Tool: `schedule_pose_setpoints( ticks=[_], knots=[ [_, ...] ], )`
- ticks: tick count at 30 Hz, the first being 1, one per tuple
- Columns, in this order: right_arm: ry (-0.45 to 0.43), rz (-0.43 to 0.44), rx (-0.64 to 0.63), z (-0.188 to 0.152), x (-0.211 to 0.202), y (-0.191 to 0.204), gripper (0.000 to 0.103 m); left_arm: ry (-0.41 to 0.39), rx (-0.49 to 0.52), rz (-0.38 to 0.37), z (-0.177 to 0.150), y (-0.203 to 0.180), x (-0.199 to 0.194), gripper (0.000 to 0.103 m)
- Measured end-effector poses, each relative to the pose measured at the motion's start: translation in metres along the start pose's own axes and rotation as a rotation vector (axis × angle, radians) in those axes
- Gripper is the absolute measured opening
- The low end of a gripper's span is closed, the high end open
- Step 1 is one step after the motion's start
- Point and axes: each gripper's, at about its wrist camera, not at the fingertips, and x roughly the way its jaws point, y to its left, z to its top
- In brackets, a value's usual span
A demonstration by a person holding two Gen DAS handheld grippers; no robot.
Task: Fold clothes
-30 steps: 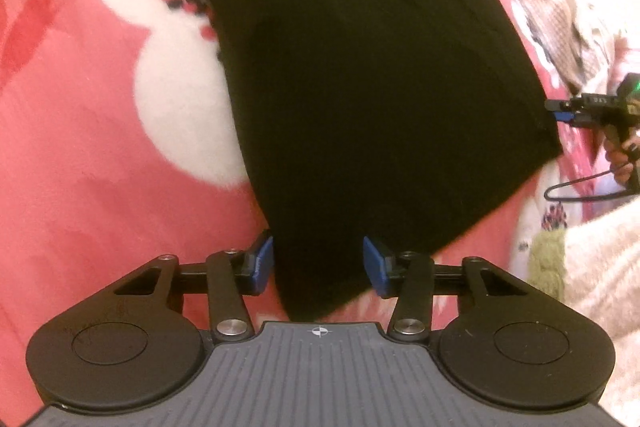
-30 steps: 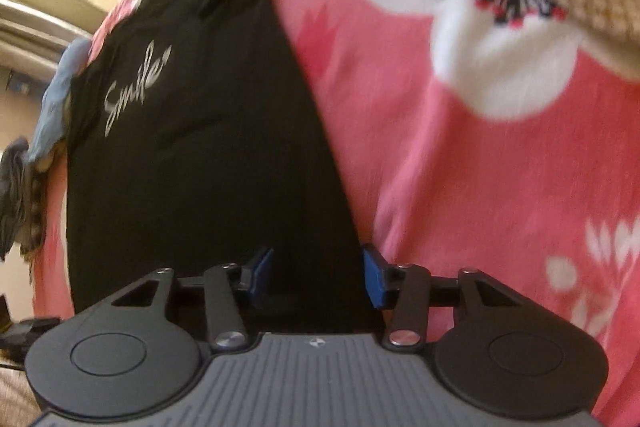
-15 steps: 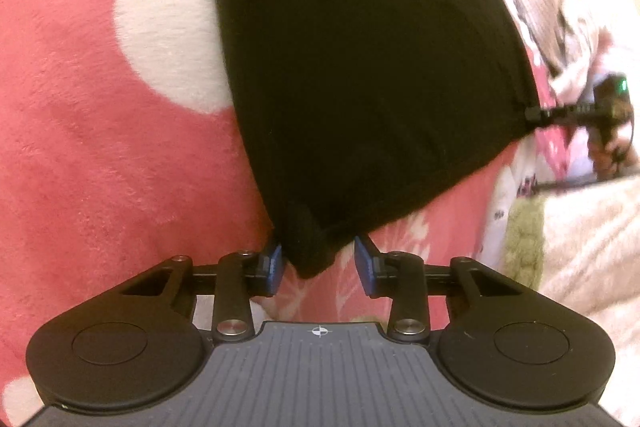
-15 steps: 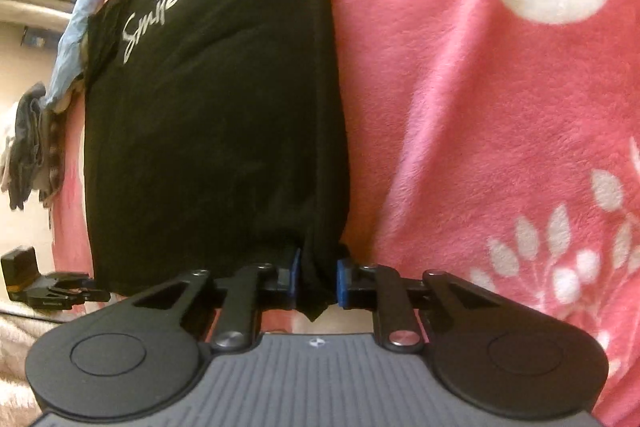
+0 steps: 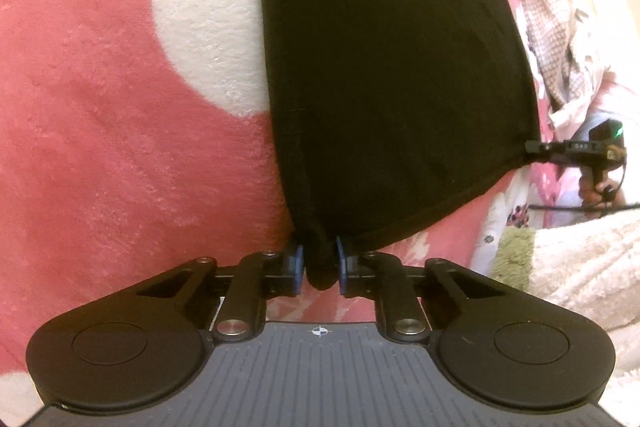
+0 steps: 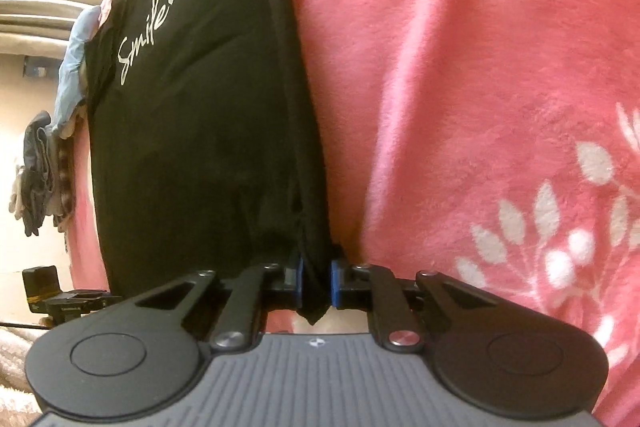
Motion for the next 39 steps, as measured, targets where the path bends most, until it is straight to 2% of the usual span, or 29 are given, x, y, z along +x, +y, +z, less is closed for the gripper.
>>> schedule_pose_setpoints(
  ticks=[2, 5, 9, 13, 21, 27, 32, 39],
  knots=[
    [0.009, -0.003, -0.024, -0.001, -0.002, 0.002, 0.01, -0.001, 0.038, 0.019, -0.001, -0.004, -0.002, 0.004],
    [-0.005, 0.013, -0.047, 0.0, -0.011, 0.006, 0.006, -0.016, 0.065, 0.004, -0.002, -0.009, -0.01, 0.002],
    [-0.089, 0.099, -0.063, 0.008, -0.026, 0.015, 0.006, -0.089, 0.096, -0.041, 0.004, -0.014, -0.032, 0.002],
    [-0.198, 0.196, -0.081, 0.027, -0.043, 0.03, 0.006, -0.202, 0.137, -0.026, 0.022, -0.02, -0.059, 0.002],
    [-0.345, 0.295, -0.212, 0.11, -0.047, 0.078, 0.006, -0.517, 0.028, -0.07, 0.097, -0.005, -0.103, 0.002],
    [-0.457, 0.373, -0.249, 0.17, -0.039, 0.109, 0.006, -0.735, 0.02, -0.014, 0.164, -0.009, -0.125, 0.002],
    [-0.506, 0.4, -0.258, 0.216, -0.028, 0.126, 0.006, -0.838, -0.013, -0.003, 0.216, 0.0, -0.133, 0.002],
    [-0.563, 0.416, -0.219, 0.275, -0.009, 0.13, 0.006, -0.896, -0.079, 0.007, 0.271, 0.021, -0.128, 0.002]
  ],
)
